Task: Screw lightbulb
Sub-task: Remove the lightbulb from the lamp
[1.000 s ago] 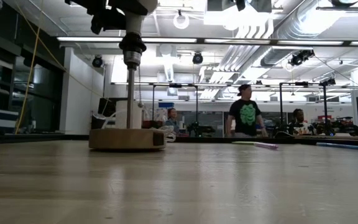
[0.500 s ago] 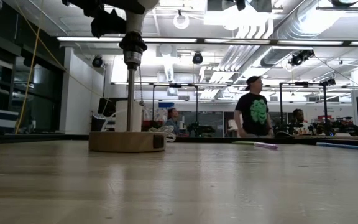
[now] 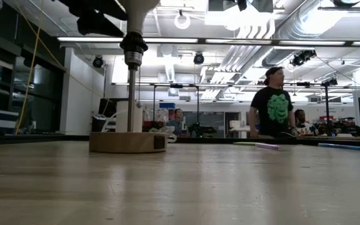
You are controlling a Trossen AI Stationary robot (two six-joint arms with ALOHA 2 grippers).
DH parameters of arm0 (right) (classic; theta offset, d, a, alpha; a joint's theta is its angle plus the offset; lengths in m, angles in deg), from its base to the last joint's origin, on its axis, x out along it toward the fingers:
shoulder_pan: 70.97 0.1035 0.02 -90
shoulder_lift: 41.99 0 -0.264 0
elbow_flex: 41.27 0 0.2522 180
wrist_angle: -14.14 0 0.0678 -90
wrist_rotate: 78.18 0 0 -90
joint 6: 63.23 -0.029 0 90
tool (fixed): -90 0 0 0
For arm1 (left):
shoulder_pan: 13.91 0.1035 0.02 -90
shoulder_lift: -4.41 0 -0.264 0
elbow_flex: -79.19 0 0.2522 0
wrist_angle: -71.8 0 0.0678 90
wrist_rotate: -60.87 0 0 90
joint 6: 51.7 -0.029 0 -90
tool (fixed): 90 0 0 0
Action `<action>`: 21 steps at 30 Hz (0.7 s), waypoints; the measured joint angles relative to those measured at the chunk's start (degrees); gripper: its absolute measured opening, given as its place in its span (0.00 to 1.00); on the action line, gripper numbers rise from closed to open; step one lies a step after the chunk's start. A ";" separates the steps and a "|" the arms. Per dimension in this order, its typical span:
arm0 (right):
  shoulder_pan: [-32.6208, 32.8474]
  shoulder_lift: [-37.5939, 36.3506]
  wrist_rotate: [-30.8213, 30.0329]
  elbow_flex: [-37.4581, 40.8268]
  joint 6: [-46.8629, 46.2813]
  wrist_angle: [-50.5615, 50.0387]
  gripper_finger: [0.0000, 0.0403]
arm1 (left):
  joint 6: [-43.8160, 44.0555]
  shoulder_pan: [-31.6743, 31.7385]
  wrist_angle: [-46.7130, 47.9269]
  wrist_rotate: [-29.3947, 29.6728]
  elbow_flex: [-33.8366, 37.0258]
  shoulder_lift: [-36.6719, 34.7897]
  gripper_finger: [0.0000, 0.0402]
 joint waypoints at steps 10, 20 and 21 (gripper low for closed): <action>0.00 -0.07 4.17 0.00 -3.56 -8.87 0.18 | 4.77 -1.15 10.40 7.13 -0.78 -7.67 0.56; 9.29 6.95 15.53 -0.09 -10.14 -2.87 0.01 | 1.83 4.44 3.80 13.77 -0.78 -10.00 0.01; 10.53 8.33 16.21 -0.09 -10.56 -1.02 0.00 | 0.88 5.79 1.84 13.37 -0.78 -9.68 0.01</action>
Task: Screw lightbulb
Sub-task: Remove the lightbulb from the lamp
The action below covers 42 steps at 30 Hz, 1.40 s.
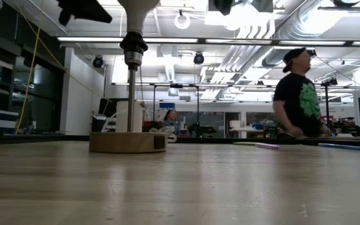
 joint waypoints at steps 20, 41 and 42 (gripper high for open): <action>5.34 11.48 -10.95 0.04 -2.09 23.23 0.00 | -4.16 13.90 -14.70 -29.16 -1.23 10.93 0.00; 1.65 10.39 -14.67 0.11 -0.83 20.39 0.00 | 1.81 9.03 -5.64 -29.04 -2.78 6.95 0.00; 1.63 10.24 -14.73 0.11 -0.42 19.78 0.00 | 2.16 8.73 -5.31 -29.07 -2.78 6.80 0.00</action>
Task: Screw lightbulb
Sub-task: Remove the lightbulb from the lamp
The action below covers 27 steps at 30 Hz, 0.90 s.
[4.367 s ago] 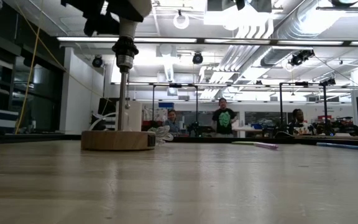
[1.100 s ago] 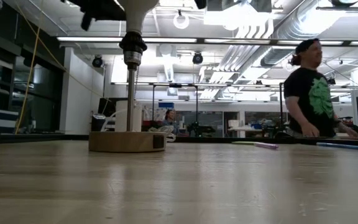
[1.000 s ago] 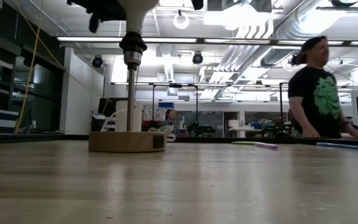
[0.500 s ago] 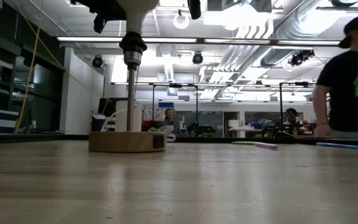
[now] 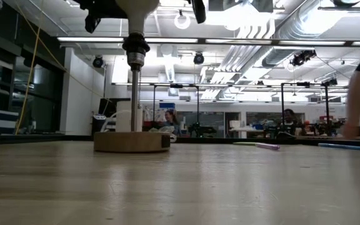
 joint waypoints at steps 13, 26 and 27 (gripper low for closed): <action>-2.67 -2.25 -6.67 0.09 1.88 -3.99 0.00 | 5.83 -3.81 4.41 -1.85 0.11 -3.49 0.00; -8.00 -5.41 -5.66 0.00 4.53 -10.63 0.00 | 7.46 -10.47 4.64 0.70 0.11 -3.94 0.00; -8.37 -6.04 -5.60 -0.01 4.73 -12.01 0.00 | 7.23 -10.50 4.70 1.05 0.11 -4.08 0.00</action>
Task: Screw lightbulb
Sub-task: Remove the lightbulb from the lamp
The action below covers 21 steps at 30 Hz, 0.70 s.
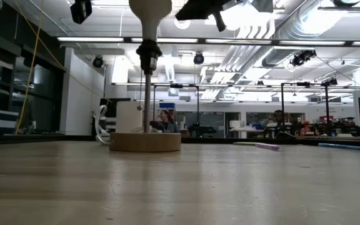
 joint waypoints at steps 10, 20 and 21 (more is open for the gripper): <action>0.21 -5.83 5.92 -0.01 -0.13 -11.33 0.00 | -5.84 3.73 1.34 22.58 0.00 -0.80 0.00; 7.36 -0.91 11.52 -0.01 -3.04 5.02 0.00 | -12.83 20.07 -13.44 1.52 -0.02 4.55 0.00; 7.76 -0.27 11.52 -0.01 -3.22 6.26 0.00 | -12.80 20.85 -14.37 -1.22 -0.02 5.16 0.00</action>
